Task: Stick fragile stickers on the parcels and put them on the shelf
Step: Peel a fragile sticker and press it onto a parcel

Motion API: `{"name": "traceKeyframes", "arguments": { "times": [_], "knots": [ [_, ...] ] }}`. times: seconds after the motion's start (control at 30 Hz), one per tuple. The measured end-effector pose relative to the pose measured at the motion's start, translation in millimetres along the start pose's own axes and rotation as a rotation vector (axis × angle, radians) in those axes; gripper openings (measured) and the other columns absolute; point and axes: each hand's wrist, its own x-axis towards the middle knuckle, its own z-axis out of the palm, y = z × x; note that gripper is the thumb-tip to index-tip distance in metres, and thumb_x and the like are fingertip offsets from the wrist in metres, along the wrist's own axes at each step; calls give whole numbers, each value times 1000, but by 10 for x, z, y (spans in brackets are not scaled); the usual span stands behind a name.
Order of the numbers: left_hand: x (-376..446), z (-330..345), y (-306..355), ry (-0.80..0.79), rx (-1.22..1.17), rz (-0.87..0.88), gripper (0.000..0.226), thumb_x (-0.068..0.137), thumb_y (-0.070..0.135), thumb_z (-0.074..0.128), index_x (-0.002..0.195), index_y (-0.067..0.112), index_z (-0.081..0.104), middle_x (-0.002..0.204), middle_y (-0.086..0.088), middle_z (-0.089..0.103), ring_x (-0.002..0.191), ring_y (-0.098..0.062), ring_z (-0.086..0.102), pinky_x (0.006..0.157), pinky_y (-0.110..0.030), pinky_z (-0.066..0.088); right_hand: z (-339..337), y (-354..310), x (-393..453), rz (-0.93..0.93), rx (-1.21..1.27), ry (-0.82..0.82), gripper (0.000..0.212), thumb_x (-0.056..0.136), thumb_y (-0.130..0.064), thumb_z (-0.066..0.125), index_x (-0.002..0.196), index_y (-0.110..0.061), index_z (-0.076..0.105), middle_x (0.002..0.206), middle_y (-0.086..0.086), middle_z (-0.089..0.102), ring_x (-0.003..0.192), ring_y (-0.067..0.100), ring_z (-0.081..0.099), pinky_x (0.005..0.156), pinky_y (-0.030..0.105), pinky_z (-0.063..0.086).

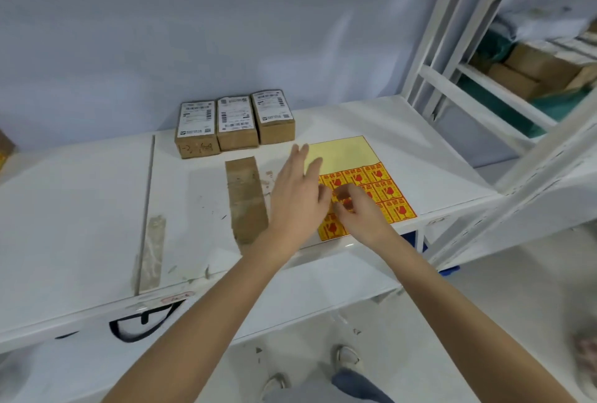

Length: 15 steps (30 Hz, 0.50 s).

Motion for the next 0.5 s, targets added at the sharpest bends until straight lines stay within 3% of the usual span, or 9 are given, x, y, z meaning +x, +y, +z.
{"name": "traceKeyframes", "arguments": {
  "times": [0.07, 0.2, 0.5],
  "knots": [
    [91, 259, 114, -85, 19, 12, 49, 96, 23, 43, 142, 9, 36, 156, -12, 17, 146, -25, 7, 116, -37, 14, -142, 144, 100, 0, -17, 1, 29, 92, -23, 50, 118, -10, 53, 116, 4, 56, 92, 17, 57, 85, 40, 49],
    [297, 717, 288, -188, 57, -47, 49, 96, 23, 41, 144, 11, 33, 156, -10, 16, 146, -24, 6, 117, -38, 15, -445, 414, 281, -1, -43, -37, 30, 91, -17, 51, 120, -8, 52, 118, 6, 54, 93, 18, 55, 87, 36, 47],
    [670, 1324, 546, -195, 117, -138, 51, 98, 30, 38, 145, 12, 30, 156, -6, 19, 146, -22, 9, 116, -37, 13, -840, 1004, 740, -48, -123, -66, 33, 90, -17, 54, 123, -10, 54, 122, 8, 53, 97, 22, 61, 85, 35, 50]
  ]
}}
